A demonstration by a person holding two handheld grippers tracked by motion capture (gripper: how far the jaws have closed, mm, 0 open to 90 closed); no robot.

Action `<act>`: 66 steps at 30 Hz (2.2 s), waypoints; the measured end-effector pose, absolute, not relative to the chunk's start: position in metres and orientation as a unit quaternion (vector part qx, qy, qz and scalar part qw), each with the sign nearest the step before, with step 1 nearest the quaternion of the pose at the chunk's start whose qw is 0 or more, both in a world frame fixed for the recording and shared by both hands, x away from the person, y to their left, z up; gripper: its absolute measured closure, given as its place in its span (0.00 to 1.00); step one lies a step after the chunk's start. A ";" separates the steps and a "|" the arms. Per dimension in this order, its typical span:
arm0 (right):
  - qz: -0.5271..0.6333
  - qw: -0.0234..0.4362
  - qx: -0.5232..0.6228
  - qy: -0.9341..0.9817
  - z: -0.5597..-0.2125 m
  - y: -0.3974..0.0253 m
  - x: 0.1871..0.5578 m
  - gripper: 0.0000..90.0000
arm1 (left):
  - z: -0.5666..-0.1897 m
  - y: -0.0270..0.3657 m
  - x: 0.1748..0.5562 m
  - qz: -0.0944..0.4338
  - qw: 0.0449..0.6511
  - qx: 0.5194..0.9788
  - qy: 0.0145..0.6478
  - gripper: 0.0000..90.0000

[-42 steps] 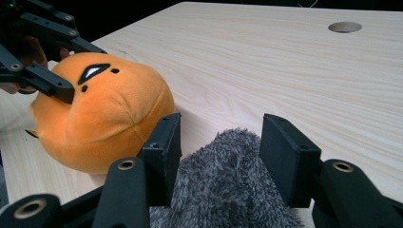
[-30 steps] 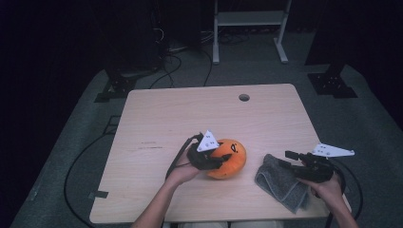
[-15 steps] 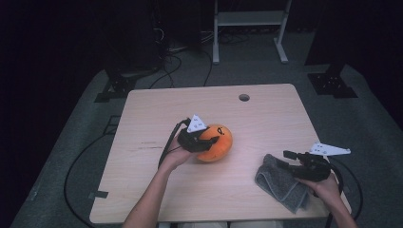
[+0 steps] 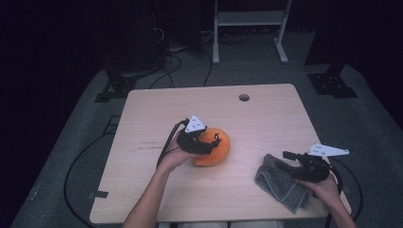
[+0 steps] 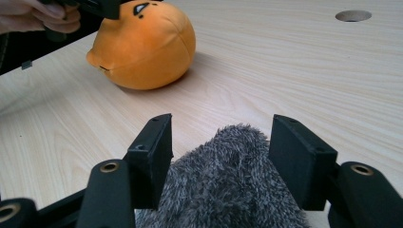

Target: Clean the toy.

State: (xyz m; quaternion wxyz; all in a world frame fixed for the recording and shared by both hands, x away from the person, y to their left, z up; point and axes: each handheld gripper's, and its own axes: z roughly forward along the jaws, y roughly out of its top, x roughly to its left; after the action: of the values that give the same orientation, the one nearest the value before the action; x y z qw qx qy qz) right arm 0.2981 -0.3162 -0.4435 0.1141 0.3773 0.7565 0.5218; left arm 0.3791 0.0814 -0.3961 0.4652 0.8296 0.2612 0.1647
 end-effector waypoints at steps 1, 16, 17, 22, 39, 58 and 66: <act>0.521 0.113 0.377 0.757 -0.444 -0.316 0.298 0.43 | -0.395 0.082 0.378 0.166 0.465 0.830 0.260 0.23; 0.522 0.113 0.381 0.755 -0.444 -0.314 0.299 0.43 | -0.393 0.107 0.355 0.167 0.476 0.824 0.259 0.18; 0.522 0.113 0.381 0.755 -0.444 -0.314 0.299 0.43 | -0.393 0.107 0.355 0.167 0.476 0.824 0.259 0.18; 0.521 0.112 0.380 0.756 -0.445 -0.312 0.300 0.43 | -0.394 0.110 0.346 0.165 0.480 0.824 0.251 0.18; 0.519 0.110 0.385 0.755 -0.447 -0.314 0.300 0.42 | -0.404 0.126 0.331 0.165 0.487 0.816 0.263 0.15; 0.514 0.102 0.391 0.757 -0.450 -0.313 0.300 0.41 | -0.421 0.145 0.311 0.167 0.487 0.811 0.278 0.13; 0.510 0.105 0.389 0.760 -0.450 -0.312 0.299 0.39 | -0.427 0.156 0.302 0.169 0.489 0.806 0.287 0.11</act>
State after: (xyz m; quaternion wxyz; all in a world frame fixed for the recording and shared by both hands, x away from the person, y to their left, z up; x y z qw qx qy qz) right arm 0.2986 -0.3116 -0.4503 0.1051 0.3890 0.7597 0.5104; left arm 0.3018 0.1562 -0.4270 0.4894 0.8057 0.2874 0.1692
